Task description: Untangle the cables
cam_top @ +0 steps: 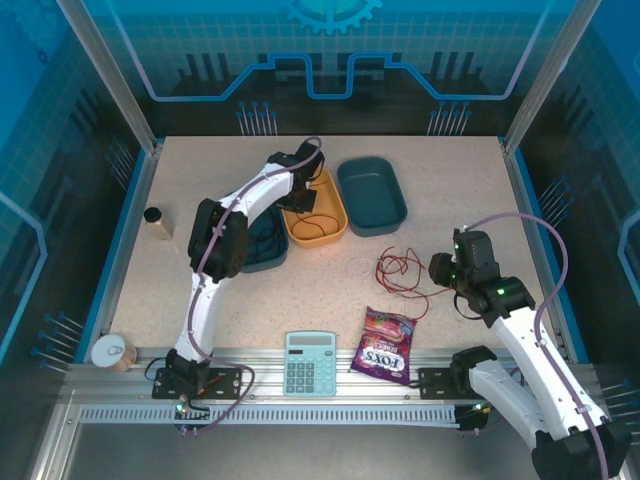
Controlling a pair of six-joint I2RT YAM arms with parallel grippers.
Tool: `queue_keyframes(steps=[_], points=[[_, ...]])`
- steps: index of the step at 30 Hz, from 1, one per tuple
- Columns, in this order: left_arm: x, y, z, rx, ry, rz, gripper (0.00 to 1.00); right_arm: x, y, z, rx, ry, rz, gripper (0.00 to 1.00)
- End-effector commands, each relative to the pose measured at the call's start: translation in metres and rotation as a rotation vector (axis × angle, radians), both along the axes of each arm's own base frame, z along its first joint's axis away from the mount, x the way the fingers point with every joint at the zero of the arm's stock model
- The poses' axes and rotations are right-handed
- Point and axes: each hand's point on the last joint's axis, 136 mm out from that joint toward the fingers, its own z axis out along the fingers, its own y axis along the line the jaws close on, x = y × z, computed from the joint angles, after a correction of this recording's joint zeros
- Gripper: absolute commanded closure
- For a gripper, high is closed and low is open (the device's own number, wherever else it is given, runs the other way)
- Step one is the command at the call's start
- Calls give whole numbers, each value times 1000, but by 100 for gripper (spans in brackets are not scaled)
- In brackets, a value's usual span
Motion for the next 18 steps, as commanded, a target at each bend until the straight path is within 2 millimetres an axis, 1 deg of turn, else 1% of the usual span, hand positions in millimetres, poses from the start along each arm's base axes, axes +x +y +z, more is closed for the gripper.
queue_keyframes(steps=[1,5,12,16,18], points=[[-9,6,-15,83,80,-33,100,-1,8,-2,19,6,23,70],[0,7,-18,112,80,-42,100,0,10,-1,13,13,32,70],[9,-2,-28,132,98,-70,100,5,15,-1,13,15,46,70],[9,3,-29,160,101,-55,89,8,21,-3,21,23,52,70],[9,2,-20,150,82,-43,73,10,21,-7,20,33,35,70]])
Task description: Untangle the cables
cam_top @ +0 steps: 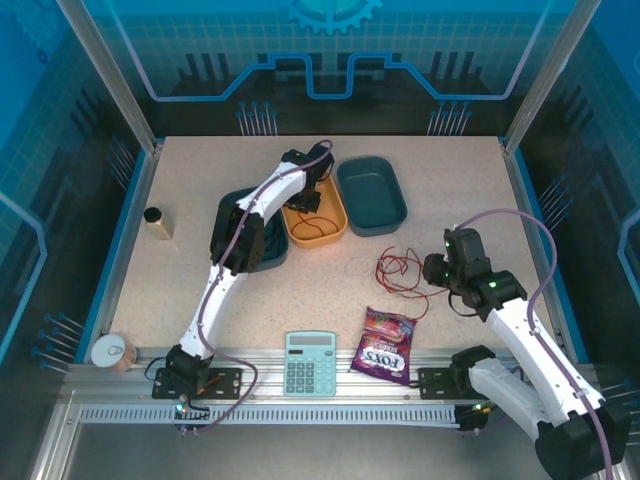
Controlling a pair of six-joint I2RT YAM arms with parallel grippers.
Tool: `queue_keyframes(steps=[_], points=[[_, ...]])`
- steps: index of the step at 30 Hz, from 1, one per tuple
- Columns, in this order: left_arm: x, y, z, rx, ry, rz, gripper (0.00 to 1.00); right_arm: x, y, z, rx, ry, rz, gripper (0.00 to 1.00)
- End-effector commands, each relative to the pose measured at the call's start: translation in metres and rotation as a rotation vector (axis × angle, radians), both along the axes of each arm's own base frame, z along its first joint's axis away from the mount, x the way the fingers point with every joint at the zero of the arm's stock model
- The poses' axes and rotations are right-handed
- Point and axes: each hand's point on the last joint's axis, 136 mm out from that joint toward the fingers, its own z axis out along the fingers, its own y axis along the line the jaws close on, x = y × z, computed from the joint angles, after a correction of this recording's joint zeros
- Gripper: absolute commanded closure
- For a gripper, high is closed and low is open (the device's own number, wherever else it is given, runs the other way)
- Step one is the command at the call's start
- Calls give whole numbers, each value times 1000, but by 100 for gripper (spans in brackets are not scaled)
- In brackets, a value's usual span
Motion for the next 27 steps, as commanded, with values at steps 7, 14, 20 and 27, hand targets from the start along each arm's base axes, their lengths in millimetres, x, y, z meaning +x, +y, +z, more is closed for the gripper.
queue_keyframes(steps=[7,14,20,27], points=[[-3,-11,49,-57,-72,-7,48,15,14,3,20,-9,-5,70],[-4,-21,86,-125,-144,-11,35,23,22,-2,0,7,-10,69],[-9,-31,128,-236,-233,-11,29,35,35,-12,-17,23,-23,67],[-37,-27,173,-360,-377,-6,1,57,30,-27,-87,55,-68,65]])
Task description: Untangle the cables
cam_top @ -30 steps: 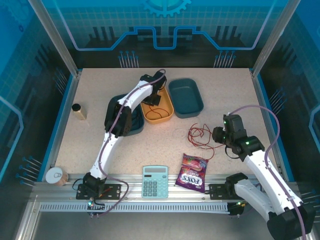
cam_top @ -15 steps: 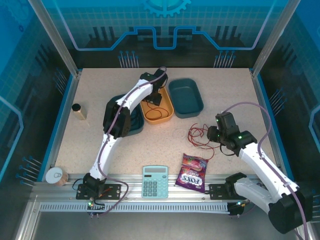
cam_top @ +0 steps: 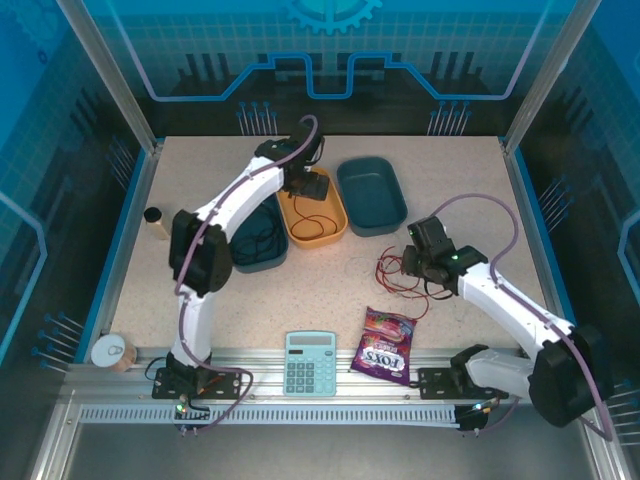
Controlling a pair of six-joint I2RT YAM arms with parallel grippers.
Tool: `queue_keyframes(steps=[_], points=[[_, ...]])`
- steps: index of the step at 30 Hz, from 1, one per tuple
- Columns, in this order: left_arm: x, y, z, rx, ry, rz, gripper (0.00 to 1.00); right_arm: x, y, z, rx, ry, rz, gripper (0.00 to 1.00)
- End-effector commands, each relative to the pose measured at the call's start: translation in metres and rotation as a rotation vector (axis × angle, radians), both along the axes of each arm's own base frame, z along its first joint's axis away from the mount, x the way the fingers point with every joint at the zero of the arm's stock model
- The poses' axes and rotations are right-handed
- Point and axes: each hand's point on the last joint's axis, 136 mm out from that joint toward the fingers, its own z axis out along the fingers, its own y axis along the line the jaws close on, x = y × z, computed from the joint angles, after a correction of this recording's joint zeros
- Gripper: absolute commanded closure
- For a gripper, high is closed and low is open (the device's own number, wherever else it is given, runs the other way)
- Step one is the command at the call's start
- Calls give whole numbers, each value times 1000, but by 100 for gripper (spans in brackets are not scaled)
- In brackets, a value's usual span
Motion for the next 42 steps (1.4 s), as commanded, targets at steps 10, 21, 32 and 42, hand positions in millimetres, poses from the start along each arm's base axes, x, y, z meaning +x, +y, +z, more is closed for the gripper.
queue_keyframes(steps=[10,21,32,42], points=[[-66,27,59,-175,-248,48,1,44,12,-31,-7,39,-42,60],[-106,49,60,-302,-366,115,1,53,20,-6,-45,-4,41,96],[-123,11,92,-569,-503,-83,1,34,30,130,-109,-311,250,96],[-130,-3,95,-635,-515,-170,1,20,51,229,-151,-460,442,96]])
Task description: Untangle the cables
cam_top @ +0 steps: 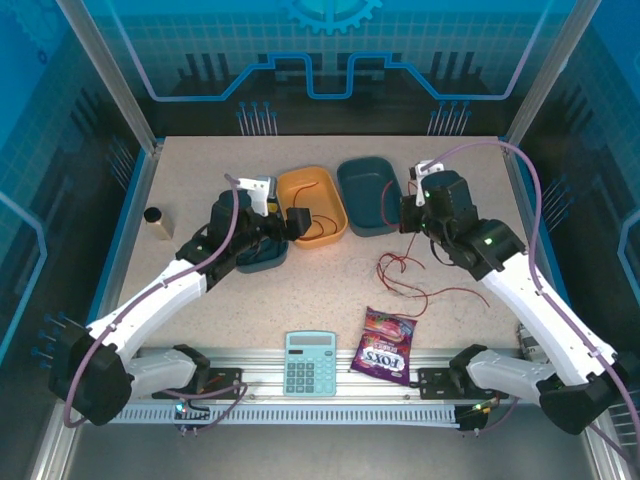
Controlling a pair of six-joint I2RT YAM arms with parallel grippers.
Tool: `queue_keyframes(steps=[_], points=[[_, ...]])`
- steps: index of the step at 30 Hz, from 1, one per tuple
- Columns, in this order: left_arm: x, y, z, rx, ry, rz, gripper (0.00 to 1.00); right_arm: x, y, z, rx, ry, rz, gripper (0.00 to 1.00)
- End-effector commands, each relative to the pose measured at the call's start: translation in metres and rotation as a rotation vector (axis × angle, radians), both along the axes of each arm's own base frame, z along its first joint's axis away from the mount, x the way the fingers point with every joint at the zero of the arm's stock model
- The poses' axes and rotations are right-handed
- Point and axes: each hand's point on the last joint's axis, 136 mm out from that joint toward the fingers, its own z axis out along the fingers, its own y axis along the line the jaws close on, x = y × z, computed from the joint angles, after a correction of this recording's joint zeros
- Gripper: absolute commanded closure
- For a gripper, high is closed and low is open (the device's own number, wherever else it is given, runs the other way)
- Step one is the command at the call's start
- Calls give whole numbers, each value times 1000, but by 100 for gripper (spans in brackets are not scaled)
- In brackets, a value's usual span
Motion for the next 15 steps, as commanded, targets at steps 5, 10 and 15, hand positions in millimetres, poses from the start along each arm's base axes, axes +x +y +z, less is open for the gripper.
queue_keyframes(steps=[5,10,15], points=[[-8,-4,3,-39,-28,-38,1,-9,22,59,-122,-80,162,96],[-13,7,1,-38,-44,12,1,-2,50,85,-102,-127,253,95],[-22,30,2,-17,-66,105,1,15,87,83,-69,-113,339,95]])
